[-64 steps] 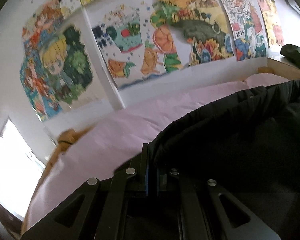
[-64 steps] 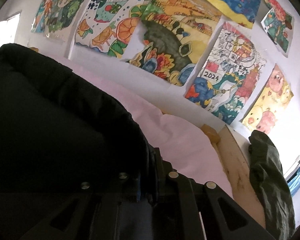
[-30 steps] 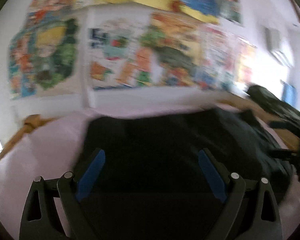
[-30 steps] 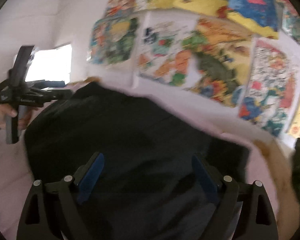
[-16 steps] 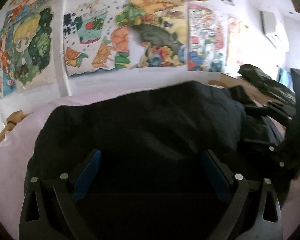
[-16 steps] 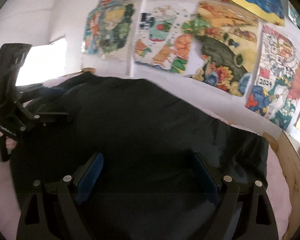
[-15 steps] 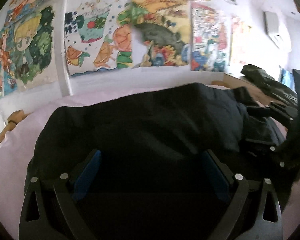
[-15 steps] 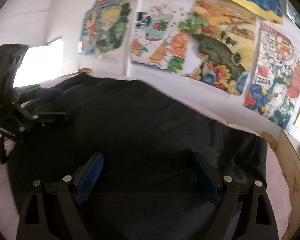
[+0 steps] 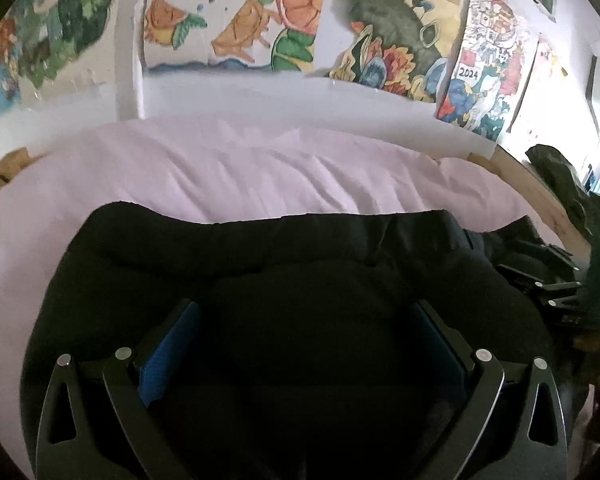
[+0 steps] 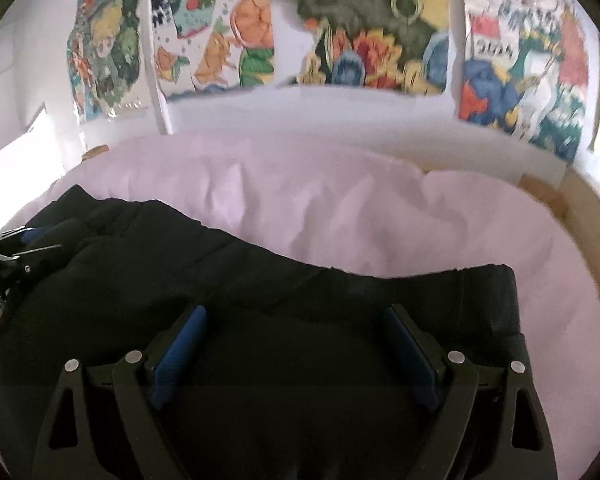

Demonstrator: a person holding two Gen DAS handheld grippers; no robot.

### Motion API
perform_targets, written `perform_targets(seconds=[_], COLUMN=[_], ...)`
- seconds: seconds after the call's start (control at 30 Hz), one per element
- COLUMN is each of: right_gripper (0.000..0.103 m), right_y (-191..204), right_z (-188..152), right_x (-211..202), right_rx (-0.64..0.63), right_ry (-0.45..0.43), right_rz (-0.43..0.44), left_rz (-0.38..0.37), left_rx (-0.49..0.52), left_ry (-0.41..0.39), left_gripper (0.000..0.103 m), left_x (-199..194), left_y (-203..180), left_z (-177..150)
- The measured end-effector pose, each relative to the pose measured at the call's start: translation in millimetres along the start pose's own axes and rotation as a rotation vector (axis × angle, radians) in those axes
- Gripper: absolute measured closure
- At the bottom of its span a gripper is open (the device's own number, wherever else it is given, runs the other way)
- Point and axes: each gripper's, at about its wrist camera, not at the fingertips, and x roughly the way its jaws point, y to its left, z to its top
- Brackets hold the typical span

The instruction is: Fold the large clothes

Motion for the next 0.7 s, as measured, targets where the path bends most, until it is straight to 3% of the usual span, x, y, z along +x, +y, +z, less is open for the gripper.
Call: perform_targets(seconds=[0.3,0.7], right_gripper=[0.012,0.011], right_y=[-9,-16], right_z=[-7,-9], right_x=[29,39], right_rx=[0.035,0.066], right_ry=[0.052,0.052], right_rz=[0.027,0.062], left_rz=[-0.008,-0.034], left_rx=[-0.016,-0.039], left_ry=[0.025,0.031], left_gripper=[0.001,0.001], left_x=[26,37], left_y=[9,15], left_z=[-2,1])
